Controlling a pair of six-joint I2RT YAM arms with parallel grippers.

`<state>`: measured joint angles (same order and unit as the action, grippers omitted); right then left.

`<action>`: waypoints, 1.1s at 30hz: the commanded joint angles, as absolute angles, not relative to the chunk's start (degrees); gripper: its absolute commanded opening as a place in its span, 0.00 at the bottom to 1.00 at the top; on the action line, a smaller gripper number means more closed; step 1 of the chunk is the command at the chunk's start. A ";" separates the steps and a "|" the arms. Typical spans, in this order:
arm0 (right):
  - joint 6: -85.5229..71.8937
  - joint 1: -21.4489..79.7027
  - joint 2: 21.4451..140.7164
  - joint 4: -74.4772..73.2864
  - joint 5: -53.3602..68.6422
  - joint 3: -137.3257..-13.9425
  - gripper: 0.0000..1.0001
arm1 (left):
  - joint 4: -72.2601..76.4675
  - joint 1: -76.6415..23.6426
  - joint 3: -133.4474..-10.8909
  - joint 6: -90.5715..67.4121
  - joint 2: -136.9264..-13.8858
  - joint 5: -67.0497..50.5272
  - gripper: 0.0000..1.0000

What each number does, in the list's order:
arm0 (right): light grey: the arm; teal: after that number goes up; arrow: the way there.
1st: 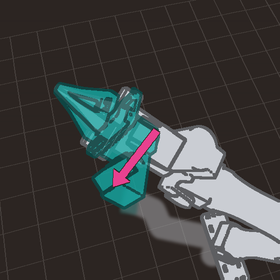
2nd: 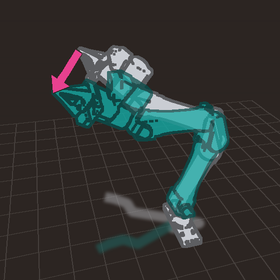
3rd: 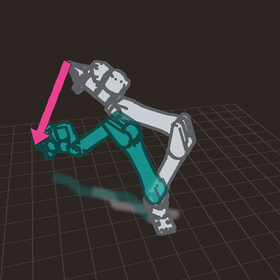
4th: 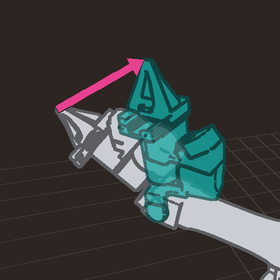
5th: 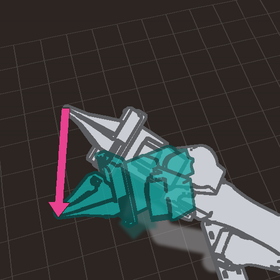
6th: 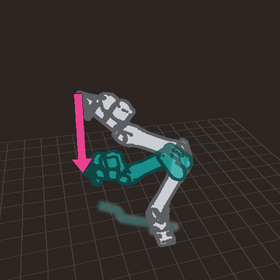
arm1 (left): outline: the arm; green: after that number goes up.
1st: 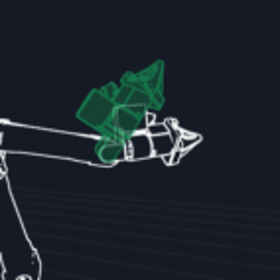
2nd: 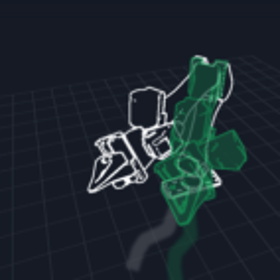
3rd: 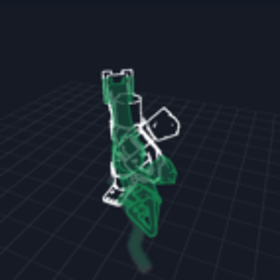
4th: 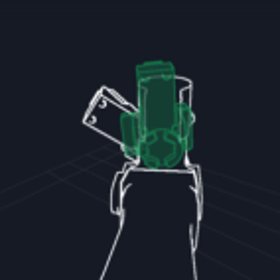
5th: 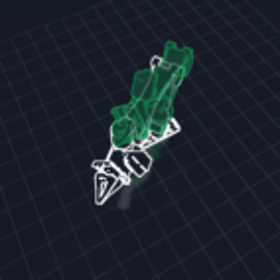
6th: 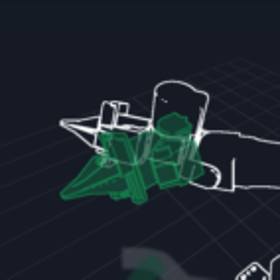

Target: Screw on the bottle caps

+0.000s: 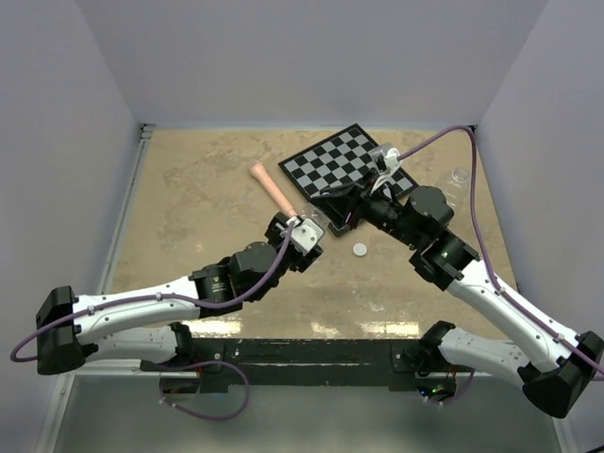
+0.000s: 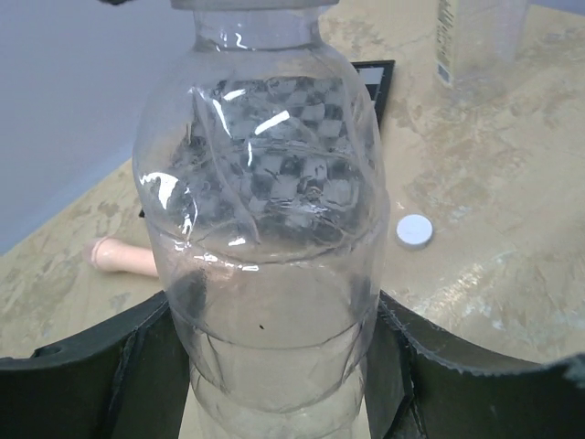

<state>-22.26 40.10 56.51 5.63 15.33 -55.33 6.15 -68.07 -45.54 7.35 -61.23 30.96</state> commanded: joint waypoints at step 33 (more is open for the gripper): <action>-19.86 37.00 50.71 19.06 27.50 -53.61 0.65 | 8.17 -53.79 -42.54 1.41 -53.79 -13.61 0.00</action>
<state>-20.86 37.21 49.93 12.73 18.72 -52.29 5.02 -54.70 -43.05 1.26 -55.11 -2.09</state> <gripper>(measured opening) 0.656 0.673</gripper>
